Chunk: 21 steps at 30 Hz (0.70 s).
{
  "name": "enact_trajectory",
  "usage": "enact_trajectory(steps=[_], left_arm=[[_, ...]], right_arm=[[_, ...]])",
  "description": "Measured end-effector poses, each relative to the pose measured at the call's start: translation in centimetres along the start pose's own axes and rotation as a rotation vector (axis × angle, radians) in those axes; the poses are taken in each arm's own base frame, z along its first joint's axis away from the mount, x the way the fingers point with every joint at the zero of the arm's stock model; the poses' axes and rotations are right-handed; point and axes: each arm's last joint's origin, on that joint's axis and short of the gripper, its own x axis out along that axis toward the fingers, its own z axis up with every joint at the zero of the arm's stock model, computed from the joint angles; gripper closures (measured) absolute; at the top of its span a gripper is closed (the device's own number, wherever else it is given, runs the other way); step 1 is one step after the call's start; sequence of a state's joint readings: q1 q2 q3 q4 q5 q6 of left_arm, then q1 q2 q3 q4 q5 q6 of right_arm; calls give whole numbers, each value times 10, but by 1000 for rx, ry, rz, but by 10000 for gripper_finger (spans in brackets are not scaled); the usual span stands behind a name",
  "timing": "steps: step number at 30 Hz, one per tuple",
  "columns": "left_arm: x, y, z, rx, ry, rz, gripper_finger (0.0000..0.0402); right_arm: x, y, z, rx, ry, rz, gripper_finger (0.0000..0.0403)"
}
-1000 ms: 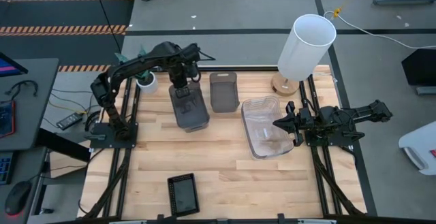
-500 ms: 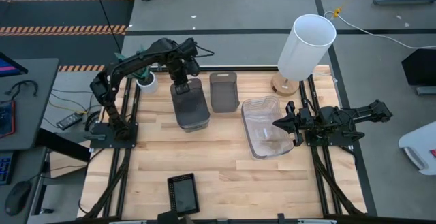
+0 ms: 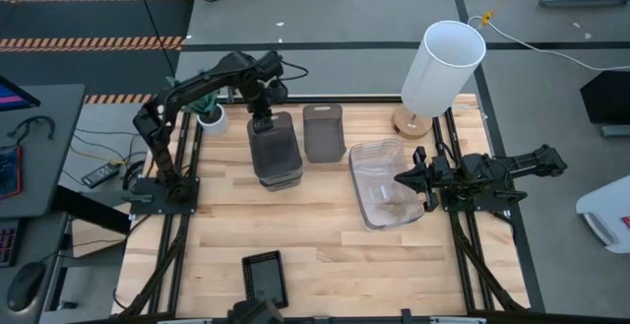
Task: Stack baskets by color
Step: Stack the left gray bin on the middle gray bin
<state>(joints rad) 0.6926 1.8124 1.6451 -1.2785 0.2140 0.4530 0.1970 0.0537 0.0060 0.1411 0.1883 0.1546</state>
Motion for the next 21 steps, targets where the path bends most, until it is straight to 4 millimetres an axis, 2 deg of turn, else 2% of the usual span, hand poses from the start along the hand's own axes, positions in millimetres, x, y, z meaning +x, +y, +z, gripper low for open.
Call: enact_trajectory(steps=[8, 21], left_arm=[[18, 9, 3, 49, 47, -25, 398], [17, 15, 2, 18, 47, 12, 398]], right_arm=[[0, 0, 0, 0, 0, 0, 380], [0, 0, 0, 0, 0, 0, 380]])
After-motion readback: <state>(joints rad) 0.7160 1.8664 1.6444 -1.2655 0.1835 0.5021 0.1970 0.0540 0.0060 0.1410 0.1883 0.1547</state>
